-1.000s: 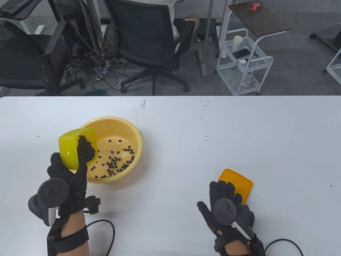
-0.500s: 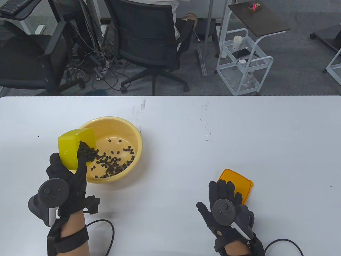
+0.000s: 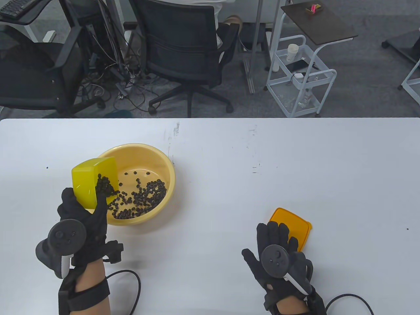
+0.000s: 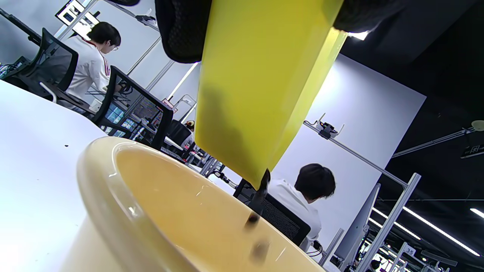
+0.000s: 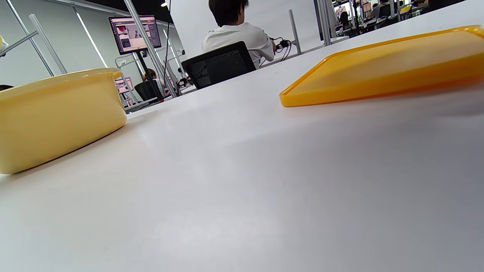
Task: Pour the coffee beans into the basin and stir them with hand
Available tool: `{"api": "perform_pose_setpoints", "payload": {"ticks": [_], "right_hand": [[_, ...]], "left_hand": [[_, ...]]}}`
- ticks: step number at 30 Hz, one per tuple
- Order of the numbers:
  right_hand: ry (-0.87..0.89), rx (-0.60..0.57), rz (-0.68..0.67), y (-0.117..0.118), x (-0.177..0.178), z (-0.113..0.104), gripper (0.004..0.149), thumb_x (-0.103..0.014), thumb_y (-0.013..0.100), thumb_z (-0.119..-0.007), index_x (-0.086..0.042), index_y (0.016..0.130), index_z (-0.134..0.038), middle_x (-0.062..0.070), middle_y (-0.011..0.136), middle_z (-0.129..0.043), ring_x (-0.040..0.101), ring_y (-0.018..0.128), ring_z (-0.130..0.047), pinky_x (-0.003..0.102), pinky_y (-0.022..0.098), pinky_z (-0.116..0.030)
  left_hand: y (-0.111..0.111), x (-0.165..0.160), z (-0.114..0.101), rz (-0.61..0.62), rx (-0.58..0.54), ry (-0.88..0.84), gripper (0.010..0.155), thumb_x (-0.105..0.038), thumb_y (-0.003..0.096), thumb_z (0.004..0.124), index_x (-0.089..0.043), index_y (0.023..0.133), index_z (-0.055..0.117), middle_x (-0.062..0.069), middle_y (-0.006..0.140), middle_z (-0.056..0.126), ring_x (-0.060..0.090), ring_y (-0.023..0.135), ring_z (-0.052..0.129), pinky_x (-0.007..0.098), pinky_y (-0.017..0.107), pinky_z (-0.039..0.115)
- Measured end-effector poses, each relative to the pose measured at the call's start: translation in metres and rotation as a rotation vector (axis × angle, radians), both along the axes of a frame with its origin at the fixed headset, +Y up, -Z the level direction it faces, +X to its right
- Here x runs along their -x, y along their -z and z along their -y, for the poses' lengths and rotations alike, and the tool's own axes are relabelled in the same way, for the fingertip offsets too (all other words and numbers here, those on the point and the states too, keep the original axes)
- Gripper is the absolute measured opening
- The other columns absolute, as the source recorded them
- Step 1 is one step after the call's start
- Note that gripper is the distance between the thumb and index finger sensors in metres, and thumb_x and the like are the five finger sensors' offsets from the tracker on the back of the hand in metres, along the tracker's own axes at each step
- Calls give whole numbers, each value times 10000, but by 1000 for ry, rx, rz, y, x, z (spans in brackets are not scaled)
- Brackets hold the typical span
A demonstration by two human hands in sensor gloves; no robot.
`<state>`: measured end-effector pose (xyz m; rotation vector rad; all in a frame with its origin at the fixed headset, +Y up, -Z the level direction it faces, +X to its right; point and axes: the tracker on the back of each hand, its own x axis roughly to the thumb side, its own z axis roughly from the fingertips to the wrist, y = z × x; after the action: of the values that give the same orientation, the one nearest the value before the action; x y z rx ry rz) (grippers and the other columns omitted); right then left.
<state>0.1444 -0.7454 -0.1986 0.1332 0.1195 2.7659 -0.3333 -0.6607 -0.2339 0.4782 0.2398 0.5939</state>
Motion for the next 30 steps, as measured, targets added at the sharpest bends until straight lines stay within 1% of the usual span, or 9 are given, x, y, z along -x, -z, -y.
{"api": "perform_pose_setpoints", "payload": {"ticks": [21,27,30], "right_hand": [[-13,5,-27,0,4,2,831,-644,498,-481,-120,1071,-187,180,1083,-103,495,994,-53,693,637,-138],[-7,4,-33,0,5,2,828,-642,498,-483,-121,1071,-189,180,1083,-103,496,994,-52,693,637,-137],[-6,3,-32,0,5,2,827,-641,499,-483,-121,1071,-192,179,1083,-105,495,994,-53,692,637,-136]], "left_hand": [[0,-5,-1,-3,-4,38,830,-568,618,644,-37,1079,202,198,938,442,359,899,733,636,737,441],[0,-11,-3,-30,5,126,829,-553,616,657,-43,1080,198,201,944,437,368,910,724,641,736,435],[0,-14,-4,-30,3,139,828,-544,615,663,-45,1081,194,198,950,429,373,918,717,641,737,433]]}}
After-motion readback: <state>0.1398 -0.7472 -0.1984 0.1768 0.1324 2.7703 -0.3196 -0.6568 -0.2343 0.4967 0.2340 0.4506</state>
